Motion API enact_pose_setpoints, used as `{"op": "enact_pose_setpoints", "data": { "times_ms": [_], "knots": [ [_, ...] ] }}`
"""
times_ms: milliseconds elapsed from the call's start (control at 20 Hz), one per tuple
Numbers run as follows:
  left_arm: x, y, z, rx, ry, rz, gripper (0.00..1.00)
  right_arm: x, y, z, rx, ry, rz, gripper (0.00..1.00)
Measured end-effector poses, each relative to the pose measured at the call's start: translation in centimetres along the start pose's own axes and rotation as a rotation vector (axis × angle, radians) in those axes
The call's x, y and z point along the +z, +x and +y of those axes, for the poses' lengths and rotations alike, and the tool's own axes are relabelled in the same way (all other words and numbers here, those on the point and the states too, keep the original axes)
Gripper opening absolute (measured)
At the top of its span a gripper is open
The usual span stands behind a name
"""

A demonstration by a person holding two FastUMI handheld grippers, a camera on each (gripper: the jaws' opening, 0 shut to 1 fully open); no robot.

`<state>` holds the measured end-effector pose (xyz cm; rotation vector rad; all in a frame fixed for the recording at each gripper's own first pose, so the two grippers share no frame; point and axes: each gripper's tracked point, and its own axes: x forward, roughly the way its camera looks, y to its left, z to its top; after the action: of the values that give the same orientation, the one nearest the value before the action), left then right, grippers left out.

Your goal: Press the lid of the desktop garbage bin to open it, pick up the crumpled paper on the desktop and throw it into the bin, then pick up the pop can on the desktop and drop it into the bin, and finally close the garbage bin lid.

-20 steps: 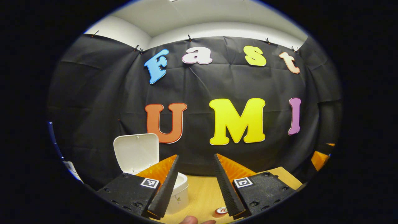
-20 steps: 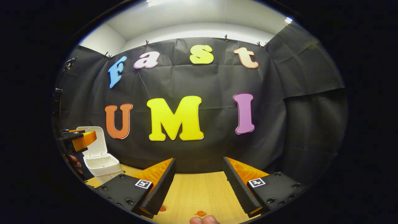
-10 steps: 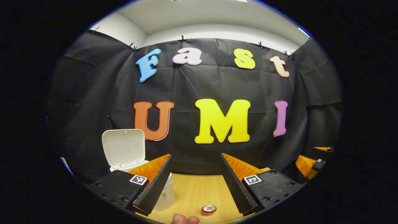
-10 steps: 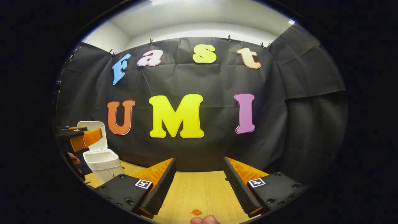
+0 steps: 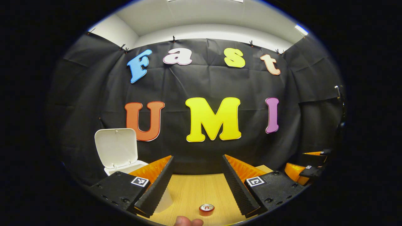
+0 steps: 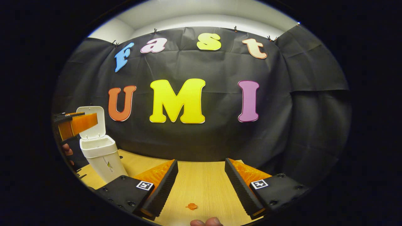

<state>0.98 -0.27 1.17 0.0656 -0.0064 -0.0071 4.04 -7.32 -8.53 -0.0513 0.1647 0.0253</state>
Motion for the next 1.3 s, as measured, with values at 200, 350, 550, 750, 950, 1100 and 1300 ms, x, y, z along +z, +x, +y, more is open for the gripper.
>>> {"op": "enact_pose_setpoints", "data": {
  "times_ms": [200, 350, 550, 750, 950, 1100, 1300],
  "knots": [
    [-1.0, -0.4, -0.7, -0.017, -0.007, 0.022, 0.96, -3.5, 1.1, 0.3, 0.036, 0.011, 0.076, 0.96],
    [-1.8, -0.7, -0.4, -0.002, -0.007, 0.047, 0.96, -7.8, 2.4, 0.7, 0.068, -0.009, 0.161, 0.96],
    [-2.3, -0.9, 0.4, 0.021, -0.004, 0.067, 0.96, -13.6, 4.0, 1.5, 0.12, -0.022, 0.273, 0.94],
    [-3.4, -1.4, 1.6, 0.058, -0.003, 0.106, 0.96, -19.6, 6.1, 2.1, 0.155, -0.055, 0.364, 0.96],
    [-3.6, -1.7, 2.9, 0.094, 0.016, 0.124, 0.96, -24.7, 7.0, 2.6, 0.178, -0.071, 0.457, 0.96],
    [-3.7, -1.8, 3.7, 0.12, 0.019, 0.129, 0.96, -28.0, 7.6, 2.9, 0.195, -0.088, 0.53, 0.96],
    [-3.8, -2.0, 4.5, 0.145, 0.022, 0.14, 0.96, -31.8, 7.8, 3.3, 0.218, -0.102, 0.658, 0.98]
  ]
}}
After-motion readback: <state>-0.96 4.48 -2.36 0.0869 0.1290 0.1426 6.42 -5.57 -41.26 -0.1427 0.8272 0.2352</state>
